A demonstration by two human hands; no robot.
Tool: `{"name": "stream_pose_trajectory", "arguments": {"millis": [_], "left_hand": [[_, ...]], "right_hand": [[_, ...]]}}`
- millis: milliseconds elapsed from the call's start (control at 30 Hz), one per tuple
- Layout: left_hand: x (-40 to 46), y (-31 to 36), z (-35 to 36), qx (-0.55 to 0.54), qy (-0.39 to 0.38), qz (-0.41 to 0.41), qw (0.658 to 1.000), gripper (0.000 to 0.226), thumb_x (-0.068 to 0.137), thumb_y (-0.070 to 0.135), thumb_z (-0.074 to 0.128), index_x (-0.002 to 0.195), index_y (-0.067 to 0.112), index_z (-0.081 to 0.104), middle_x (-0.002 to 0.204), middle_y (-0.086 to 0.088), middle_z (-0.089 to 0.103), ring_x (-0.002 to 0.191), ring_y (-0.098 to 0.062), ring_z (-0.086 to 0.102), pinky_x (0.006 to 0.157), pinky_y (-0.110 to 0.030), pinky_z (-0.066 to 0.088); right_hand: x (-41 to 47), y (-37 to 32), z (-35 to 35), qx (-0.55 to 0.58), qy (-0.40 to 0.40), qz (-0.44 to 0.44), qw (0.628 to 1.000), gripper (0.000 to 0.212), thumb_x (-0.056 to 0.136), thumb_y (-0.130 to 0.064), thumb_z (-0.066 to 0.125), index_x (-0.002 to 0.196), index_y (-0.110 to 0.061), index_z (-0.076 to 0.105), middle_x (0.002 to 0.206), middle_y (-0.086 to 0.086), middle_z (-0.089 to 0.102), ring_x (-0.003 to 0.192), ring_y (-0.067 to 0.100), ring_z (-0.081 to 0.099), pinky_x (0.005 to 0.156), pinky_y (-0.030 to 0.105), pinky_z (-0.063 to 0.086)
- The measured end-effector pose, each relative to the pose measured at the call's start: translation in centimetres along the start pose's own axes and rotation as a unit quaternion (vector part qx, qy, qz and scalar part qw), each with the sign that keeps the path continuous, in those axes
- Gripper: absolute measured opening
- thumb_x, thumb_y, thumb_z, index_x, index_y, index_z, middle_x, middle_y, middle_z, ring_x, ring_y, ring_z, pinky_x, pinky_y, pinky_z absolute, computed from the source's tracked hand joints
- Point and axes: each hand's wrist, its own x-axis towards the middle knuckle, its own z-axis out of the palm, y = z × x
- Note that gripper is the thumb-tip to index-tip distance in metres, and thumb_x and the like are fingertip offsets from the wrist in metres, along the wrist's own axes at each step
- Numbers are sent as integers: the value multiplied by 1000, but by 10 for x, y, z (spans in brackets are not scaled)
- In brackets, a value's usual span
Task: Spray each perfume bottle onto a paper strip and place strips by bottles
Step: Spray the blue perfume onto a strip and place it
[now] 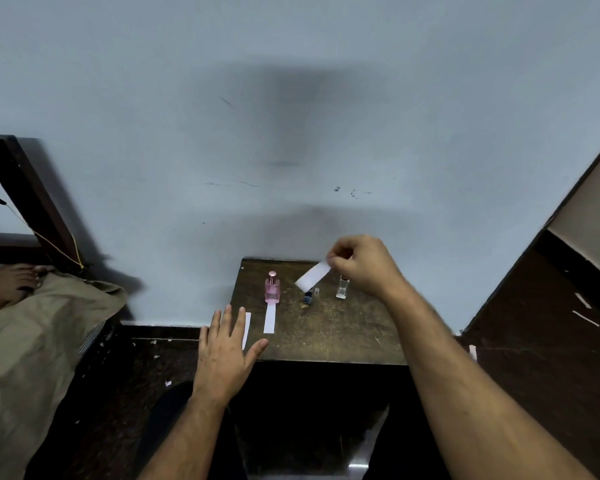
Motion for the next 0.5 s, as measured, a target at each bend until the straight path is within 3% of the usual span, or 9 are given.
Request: {"name": "stream_pose_trajectory", "arguments": {"millis": [100, 167, 233, 267, 300, 333, 367, 400, 500], "left_hand": [[0, -1, 1, 5, -11, 4, 1000, 104, 77, 84, -10, 155, 22, 21, 162, -8, 20, 151, -26, 10, 119, -49, 14], [1, -2, 2, 9, -6, 3, 1000, 103, 78, 83, -9, 154, 22, 23, 161, -8, 21, 150, -26, 12, 119, -49, 16], [1, -1, 2, 8, -10, 4, 1000, 103, 78, 83, -9, 154, 22, 23, 161, -9, 21, 150, -26, 12, 118, -49, 16], [1, -1, 2, 8, -11, 4, 1000, 103, 78, 83, -10, 154, 22, 23, 161, -9, 21, 150, -26, 11, 118, -49, 16], [0, -1, 1, 8, -9, 4, 1000, 104, 78, 83, -10, 155, 22, 22, 162, -9, 20, 150, -26, 11, 119, -49, 15], [-1, -1, 1, 5, -7, 4, 1000, 104, 78, 83, -10, 155, 22, 22, 162, -8, 20, 151, -26, 10, 119, -49, 15], [-1, -1, 1, 2, -9, 3, 1000, 104, 78, 84, -10, 155, 22, 21, 162, -8, 20, 151, -26, 10, 119, -49, 14], [-1, -1, 1, 1, -10, 3, 1000, 104, 78, 84, -10, 155, 22, 22, 162, -8, 20, 151, -26, 10, 119, -49, 15], [-1, -3, 0, 4, -7, 2, 1000, 104, 78, 83, -10, 155, 21, 22, 161, -9, 21, 150, -26, 11, 119, -49, 16]], "right_hand": [[-3, -9, -14, 266, -83, 0, 960, 10, 85, -2, 68, 80, -10, 71, 65, -3, 67, 53, 6, 58, 55, 24, 43], [-3, -17, -25, 409, -150, -10, 900, 15, 85, 2, 66, 78, -11, 71, 63, 2, 66, 42, 7, 43, 46, 21, 28], [-2, -19, -27, 474, -187, 16, 860, 17, 83, 0, 65, 75, -14, 71, 64, 6, 64, 40, 8, 36, 45, 20, 24], [-1, -18, -24, 414, -170, 39, 893, 16, 83, -1, 65, 76, -14, 70, 66, 6, 64, 41, 11, 40, 45, 19, 27], [2, -12, -17, 227, -134, 36, 964, 13, 83, -4, 65, 77, -15, 69, 69, 6, 65, 46, 16, 48, 47, 21, 32], [5, -5, -10, -16, -94, 29, 995, 11, 84, -9, 64, 79, -18, 69, 74, 5, 67, 57, 21, 57, 52, 24, 38], [5, 1, -3, -182, -54, 26, 981, 9, 84, -14, 63, 82, -19, 70, 79, 3, 70, 69, 24, 62, 58, 27, 44], [2, 4, 1, -221, -31, 24, 975, 8, 85, -17, 63, 83, -21, 71, 82, 1, 71, 76, 23, 64, 64, 30, 49], [2, 5, -2, 28, -92, 10, 995, 9, 85, -13, 70, 78, -19, 71, 73, -2, 70, 68, 13, 65, 68, 32, 52]]}}
